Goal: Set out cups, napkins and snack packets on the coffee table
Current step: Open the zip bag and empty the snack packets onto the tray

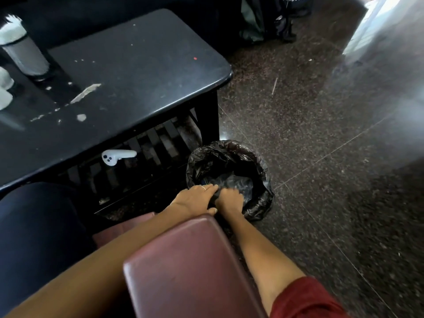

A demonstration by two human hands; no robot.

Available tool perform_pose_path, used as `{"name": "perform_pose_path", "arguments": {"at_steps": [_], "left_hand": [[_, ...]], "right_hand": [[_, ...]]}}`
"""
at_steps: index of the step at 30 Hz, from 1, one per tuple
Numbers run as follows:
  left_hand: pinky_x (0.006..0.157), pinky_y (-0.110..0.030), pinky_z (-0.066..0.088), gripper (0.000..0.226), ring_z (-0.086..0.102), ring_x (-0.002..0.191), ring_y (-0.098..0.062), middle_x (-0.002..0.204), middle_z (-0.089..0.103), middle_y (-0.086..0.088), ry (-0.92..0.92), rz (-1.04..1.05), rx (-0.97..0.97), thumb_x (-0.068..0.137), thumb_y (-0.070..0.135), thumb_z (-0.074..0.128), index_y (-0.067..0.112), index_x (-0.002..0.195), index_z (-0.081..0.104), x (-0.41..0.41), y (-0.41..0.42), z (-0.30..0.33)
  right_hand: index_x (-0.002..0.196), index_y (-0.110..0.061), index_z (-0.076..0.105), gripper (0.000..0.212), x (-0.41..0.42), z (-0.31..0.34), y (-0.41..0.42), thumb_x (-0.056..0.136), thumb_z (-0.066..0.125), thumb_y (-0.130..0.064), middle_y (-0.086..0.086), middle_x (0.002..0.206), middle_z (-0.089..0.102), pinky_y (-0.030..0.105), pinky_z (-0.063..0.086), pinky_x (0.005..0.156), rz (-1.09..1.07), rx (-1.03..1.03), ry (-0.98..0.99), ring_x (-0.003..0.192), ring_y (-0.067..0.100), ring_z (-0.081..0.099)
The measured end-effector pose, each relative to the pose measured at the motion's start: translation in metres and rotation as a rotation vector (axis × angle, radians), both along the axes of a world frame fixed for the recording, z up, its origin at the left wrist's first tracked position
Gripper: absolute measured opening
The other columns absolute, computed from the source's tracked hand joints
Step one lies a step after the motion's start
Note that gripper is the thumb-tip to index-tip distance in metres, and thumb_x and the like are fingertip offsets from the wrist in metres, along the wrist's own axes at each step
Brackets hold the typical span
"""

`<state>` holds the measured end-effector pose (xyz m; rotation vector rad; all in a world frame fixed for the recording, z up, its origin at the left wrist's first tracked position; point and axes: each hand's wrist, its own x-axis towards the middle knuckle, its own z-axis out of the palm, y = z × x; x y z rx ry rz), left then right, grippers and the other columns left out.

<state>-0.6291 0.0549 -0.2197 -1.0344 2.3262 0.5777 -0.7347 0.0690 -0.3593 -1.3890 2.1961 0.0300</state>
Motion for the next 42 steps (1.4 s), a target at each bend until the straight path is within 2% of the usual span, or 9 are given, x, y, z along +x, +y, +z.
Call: {"name": "perform_pose_path", "arguments": {"at_steps": [5,9,12,17,24,27,34,38,42], "left_hand": [[0.115,-0.044,0.027,0.07,0.022,0.144,-0.02,0.158,0.021,-0.001,0.013,0.003,-0.046,0.095,0.039,0.049,0.016,0.152,0.014,0.002,-0.001,0.007],[0.115,-0.041,0.025,0.071,0.024,0.143,-0.019,0.157,0.024,-0.001,0.05,-0.006,-0.146,0.093,0.04,0.048,0.016,0.152,0.015,0.004,-0.006,0.019],[0.118,-0.043,0.018,0.073,0.016,0.146,-0.019,0.159,0.016,0.0,0.055,-0.011,-0.212,0.094,0.04,0.047,0.017,0.153,0.009,0.008,-0.011,0.034],[0.119,-0.044,0.007,0.074,0.009,0.148,-0.019,0.16,0.012,0.001,0.153,0.048,-0.319,0.094,0.042,0.045,0.019,0.153,0.007,0.024,-0.017,0.072],[0.12,-0.043,0.003,0.074,0.008,0.148,-0.019,0.161,0.011,0.001,0.284,0.166,-0.456,0.093,0.042,0.045,0.019,0.153,0.006,0.085,-0.024,0.126],[0.12,-0.044,0.004,0.074,0.01,0.147,-0.02,0.16,0.013,0.0,0.292,0.236,-0.527,0.094,0.041,0.046,0.018,0.153,0.007,0.124,-0.027,0.149],[0.12,-0.044,0.002,0.076,0.008,0.148,-0.019,0.16,0.011,0.002,0.284,0.413,-0.679,0.093,0.04,0.047,0.019,0.153,0.005,0.219,-0.023,0.204],[0.12,-0.044,0.006,0.075,0.01,0.147,-0.019,0.16,0.013,0.003,0.297,0.512,-0.77,0.094,0.042,0.046,0.019,0.153,0.007,0.276,-0.008,0.237],[0.119,-0.045,0.008,0.074,0.015,0.146,-0.021,0.159,0.018,-0.001,0.274,0.622,-0.846,0.094,0.043,0.047,0.018,0.152,0.009,0.335,0.014,0.259]], "right_hand": [[0.123,-0.007,0.05,0.036,-0.008,0.008,0.002,0.089,0.045,-0.019,0.012,0.119,0.057,0.04,0.04,0.087,0.115,-0.262,0.121,0.111,0.031,0.051],[0.112,-0.009,0.061,0.038,-0.011,0.035,0.002,0.075,0.067,-0.015,0.006,0.099,0.065,0.035,0.049,0.069,0.16,-0.524,0.153,0.087,0.026,0.063],[0.12,-0.009,0.058,0.057,-0.017,0.06,0.001,0.064,0.066,-0.006,0.005,0.114,0.064,0.036,0.051,0.08,0.24,-0.611,0.117,0.099,0.023,0.063],[0.129,-0.013,0.044,0.08,-0.022,0.112,-0.008,0.053,0.068,-0.007,0.005,0.125,0.058,0.037,0.049,0.09,0.34,-0.68,0.196,0.112,0.022,0.058],[0.131,-0.008,0.048,0.068,0.007,0.194,-0.032,0.062,0.051,-0.008,0.008,0.131,0.055,0.035,0.034,0.094,0.498,-0.897,0.193,0.12,0.02,0.046],[0.127,-0.004,0.053,0.062,0.039,0.236,-0.046,0.066,0.042,-0.011,0.011,0.128,0.057,0.035,0.034,0.093,0.605,-0.977,0.191,0.118,0.024,0.051],[0.127,-0.006,0.056,0.069,0.12,0.323,-0.059,0.059,0.069,-0.003,0.012,0.133,0.055,0.039,0.046,0.088,0.922,-1.068,0.281,0.115,0.026,0.055],[0.123,-0.009,0.06,0.078,0.148,0.356,-0.058,0.048,0.082,-0.008,0.011,0.13,0.057,0.034,0.032,0.091,1.123,-1.05,0.43,0.113,0.027,0.058],[0.126,-0.009,0.058,0.081,0.193,0.384,-0.057,0.05,0.084,-0.012,0.011,0.131,0.056,0.041,0.044,0.091,1.166,-1.118,0.396,0.118,0.022,0.044]]}}
